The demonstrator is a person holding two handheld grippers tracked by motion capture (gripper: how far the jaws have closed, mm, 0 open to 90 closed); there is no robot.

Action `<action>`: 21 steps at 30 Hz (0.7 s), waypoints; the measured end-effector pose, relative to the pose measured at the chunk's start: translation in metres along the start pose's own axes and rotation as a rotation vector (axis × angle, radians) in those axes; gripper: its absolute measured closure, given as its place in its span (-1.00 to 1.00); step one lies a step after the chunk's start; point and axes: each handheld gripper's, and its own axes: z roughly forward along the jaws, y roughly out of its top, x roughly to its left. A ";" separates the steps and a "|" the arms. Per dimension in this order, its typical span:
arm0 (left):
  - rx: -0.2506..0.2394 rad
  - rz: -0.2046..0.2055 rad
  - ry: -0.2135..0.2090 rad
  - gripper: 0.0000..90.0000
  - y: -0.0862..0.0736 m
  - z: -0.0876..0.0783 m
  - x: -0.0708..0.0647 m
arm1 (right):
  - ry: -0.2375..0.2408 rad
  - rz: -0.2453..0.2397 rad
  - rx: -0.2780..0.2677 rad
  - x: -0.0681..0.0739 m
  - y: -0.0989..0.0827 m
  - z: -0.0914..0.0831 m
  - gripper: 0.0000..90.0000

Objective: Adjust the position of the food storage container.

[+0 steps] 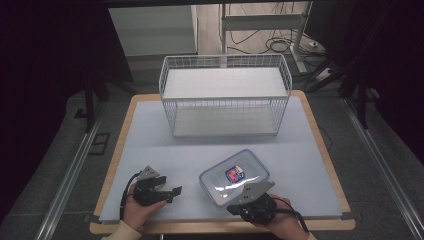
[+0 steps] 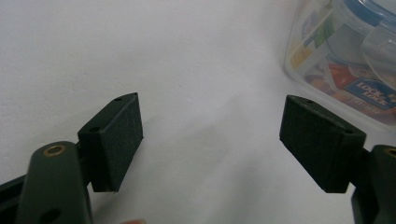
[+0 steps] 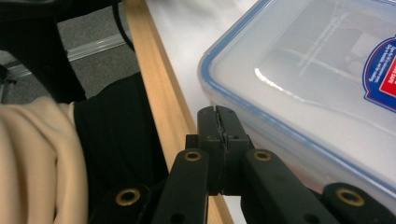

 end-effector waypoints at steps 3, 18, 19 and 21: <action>-0.004 -0.002 0.002 -0.53 0.000 -0.001 0.001 | 0.015 0.007 -0.022 0.000 0.003 0.002 1.00; 0.001 -0.003 0.000 -0.53 0.000 0.000 0.001 | -0.009 0.005 0.021 -0.006 0.004 0.020 1.00; 0.001 -0.004 0.000 -0.53 0.000 0.000 0.002 | -0.016 0.006 0.019 -0.007 0.006 0.025 1.00; 0.002 -0.004 0.001 -0.53 0.000 0.000 0.002 | -0.021 0.008 0.017 -0.007 0.008 0.028 1.00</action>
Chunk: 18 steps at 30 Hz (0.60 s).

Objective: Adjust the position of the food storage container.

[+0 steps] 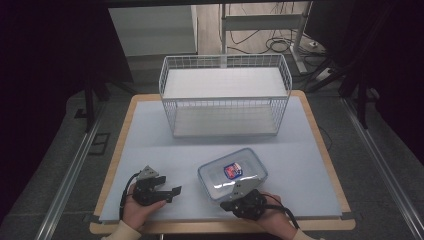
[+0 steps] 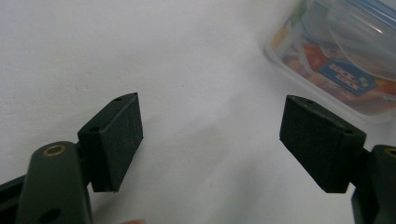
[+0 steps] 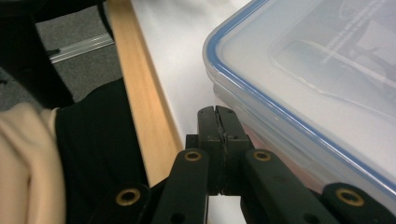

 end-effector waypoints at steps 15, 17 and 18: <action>0.005 -0.001 -0.006 -0.53 -0.001 0.001 0.002 | -0.089 0.057 -0.032 -0.006 0.030 0.041 1.00; 0.008 0.001 -0.006 -0.53 0.000 0.001 0.002 | -0.095 0.064 -0.036 -0.007 0.031 0.045 1.00; 0.008 0.001 -0.006 -0.53 0.000 0.001 0.002 | -0.095 0.064 -0.036 -0.007 0.031 0.045 1.00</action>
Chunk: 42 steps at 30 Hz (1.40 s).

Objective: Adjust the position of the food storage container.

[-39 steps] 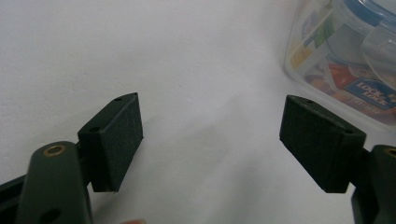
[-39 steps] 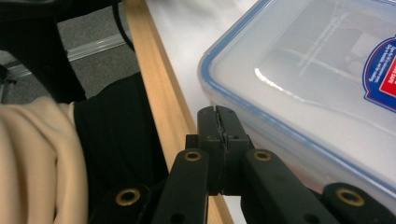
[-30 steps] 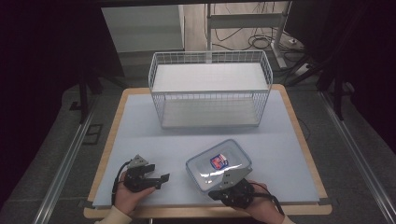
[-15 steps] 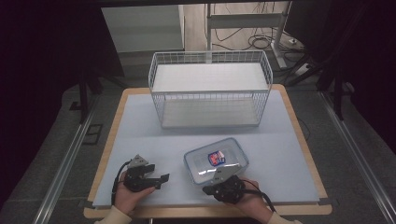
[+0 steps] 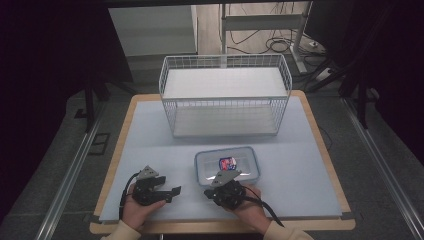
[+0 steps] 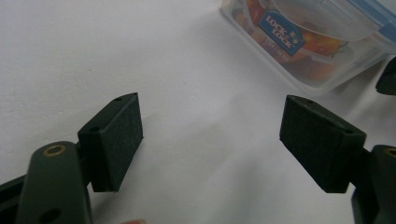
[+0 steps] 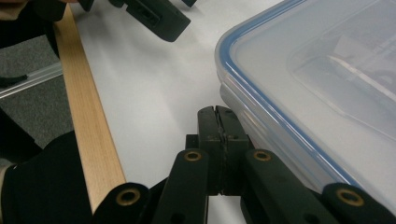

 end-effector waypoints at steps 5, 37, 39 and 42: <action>0.001 0.001 -0.001 -0.53 0.000 0.001 0.000 | -0.024 0.008 -0.010 0.000 0.004 0.005 1.00; -0.025 -0.023 0.001 -0.54 0.001 -0.003 -0.001 | -0.228 0.263 -0.142 -0.075 -0.083 -0.133 1.00; -0.025 -0.024 0.000 -0.54 0.001 -0.003 0.000 | -0.261 0.301 -0.147 -0.090 -0.092 -0.134 0.95; -0.028 -0.028 0.000 -0.54 0.001 -0.004 0.000 | -0.282 0.328 -0.142 -0.100 -0.099 -0.135 0.84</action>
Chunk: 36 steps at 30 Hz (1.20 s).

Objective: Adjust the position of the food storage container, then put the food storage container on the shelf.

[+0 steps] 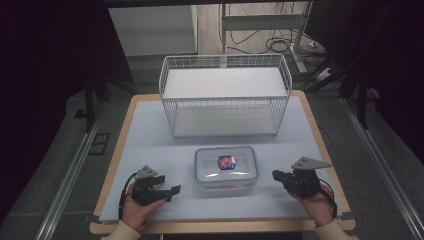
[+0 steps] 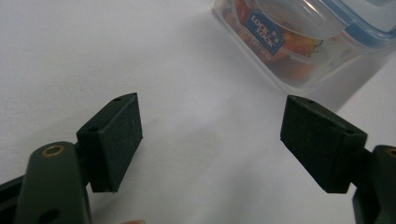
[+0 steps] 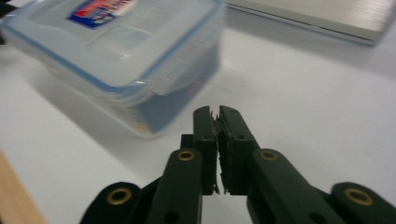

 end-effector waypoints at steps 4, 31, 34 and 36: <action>-0.002 -0.006 -0.003 -0.54 0.001 0.000 0.001 | -0.020 0.019 -0.005 -0.005 -0.001 0.000 0.31; -0.067 -0.156 -0.159 -0.69 0.042 0.003 -0.011 | 0.124 0.130 -0.058 -0.017 0.003 0.001 -0.49; -0.055 -0.196 -0.202 -0.69 0.050 0.015 -0.012 | 0.119 0.127 -0.055 -0.017 0.002 0.002 -0.49; -0.045 -0.198 -0.214 -0.69 0.052 0.018 -0.012 | 0.115 0.124 -0.055 -0.018 0.002 0.003 -0.48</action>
